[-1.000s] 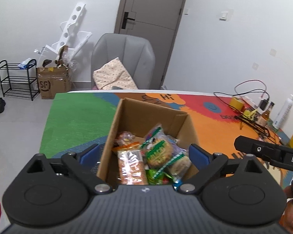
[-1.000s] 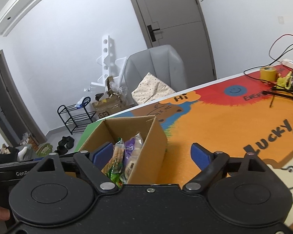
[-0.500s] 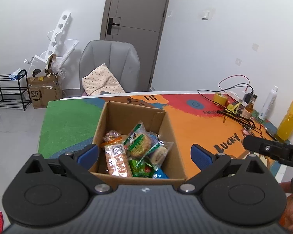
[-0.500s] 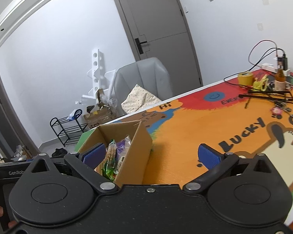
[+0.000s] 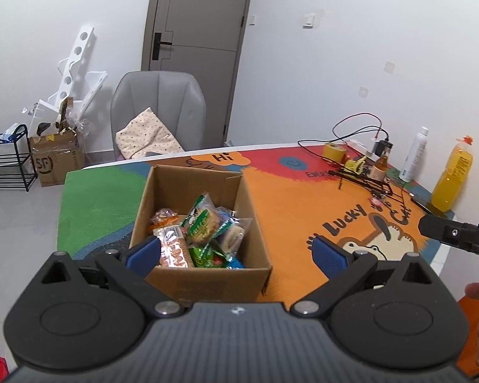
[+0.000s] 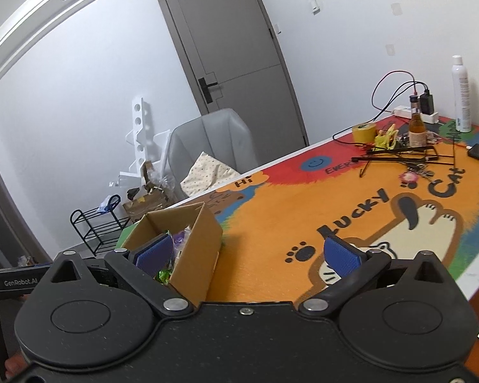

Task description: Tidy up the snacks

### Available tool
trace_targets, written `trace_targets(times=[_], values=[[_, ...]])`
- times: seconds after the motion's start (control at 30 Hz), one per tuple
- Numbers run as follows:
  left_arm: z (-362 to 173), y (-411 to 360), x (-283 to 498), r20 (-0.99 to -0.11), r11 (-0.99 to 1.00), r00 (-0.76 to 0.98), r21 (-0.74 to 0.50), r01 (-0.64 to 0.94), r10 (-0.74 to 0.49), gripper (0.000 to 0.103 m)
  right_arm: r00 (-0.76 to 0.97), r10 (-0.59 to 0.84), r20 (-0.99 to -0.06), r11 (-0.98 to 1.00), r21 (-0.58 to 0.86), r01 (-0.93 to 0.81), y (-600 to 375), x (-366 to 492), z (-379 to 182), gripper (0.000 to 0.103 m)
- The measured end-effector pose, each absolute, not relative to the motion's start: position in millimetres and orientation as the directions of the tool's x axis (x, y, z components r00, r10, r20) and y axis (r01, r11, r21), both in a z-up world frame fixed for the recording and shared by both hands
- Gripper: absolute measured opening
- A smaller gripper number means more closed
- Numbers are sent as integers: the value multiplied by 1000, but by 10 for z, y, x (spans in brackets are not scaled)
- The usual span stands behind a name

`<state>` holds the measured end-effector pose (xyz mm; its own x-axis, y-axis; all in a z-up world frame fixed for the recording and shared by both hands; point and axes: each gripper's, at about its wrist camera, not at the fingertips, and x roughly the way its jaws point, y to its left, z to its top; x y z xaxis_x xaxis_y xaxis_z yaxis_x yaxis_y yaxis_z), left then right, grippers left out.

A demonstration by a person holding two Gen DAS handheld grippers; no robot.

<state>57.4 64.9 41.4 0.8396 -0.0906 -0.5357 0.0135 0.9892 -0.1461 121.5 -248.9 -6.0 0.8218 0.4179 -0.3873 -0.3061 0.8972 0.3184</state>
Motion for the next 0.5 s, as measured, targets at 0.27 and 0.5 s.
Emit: trace_targets(times=[0.27,0.5], values=[[455,578,384,-551,993,830,-113,23,-82,100,820,418,-392,901,295,-318,-2631,993,-25,103],[449,620,225,-556,994,828,-109,14,-73,100,807,443,-390,892,280,-354,-2674,807,1,103]])
